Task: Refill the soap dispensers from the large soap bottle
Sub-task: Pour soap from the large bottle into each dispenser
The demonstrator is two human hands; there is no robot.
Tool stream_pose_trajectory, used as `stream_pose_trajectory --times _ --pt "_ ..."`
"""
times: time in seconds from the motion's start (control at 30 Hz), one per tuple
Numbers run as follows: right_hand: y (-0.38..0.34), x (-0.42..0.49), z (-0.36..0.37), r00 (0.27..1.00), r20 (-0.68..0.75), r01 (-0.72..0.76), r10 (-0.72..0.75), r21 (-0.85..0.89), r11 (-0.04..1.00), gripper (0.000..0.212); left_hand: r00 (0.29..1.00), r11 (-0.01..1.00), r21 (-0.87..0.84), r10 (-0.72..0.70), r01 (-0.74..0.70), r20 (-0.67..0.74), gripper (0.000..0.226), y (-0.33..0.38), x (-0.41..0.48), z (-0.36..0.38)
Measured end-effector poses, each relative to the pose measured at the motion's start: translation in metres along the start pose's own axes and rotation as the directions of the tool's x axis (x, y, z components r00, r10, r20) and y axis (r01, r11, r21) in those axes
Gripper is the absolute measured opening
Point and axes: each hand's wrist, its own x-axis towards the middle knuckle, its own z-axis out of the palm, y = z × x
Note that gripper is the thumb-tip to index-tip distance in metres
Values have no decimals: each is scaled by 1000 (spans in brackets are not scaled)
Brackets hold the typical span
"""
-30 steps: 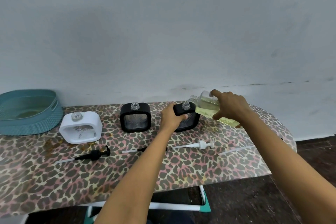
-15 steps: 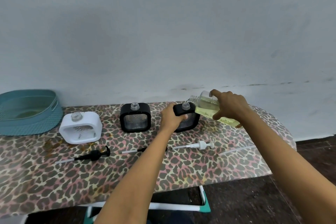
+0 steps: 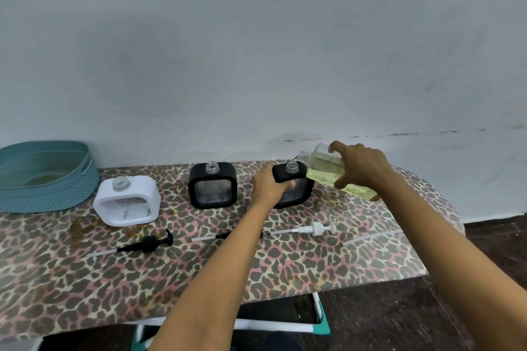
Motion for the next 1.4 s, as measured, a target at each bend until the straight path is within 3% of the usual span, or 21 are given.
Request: stream_pose_trajectory --times 1.4 --pt "4 1 1 1000 15 -1 1 -9 1000 82 1000 1000 -5 -13 13 15 49 -2 3 -1"
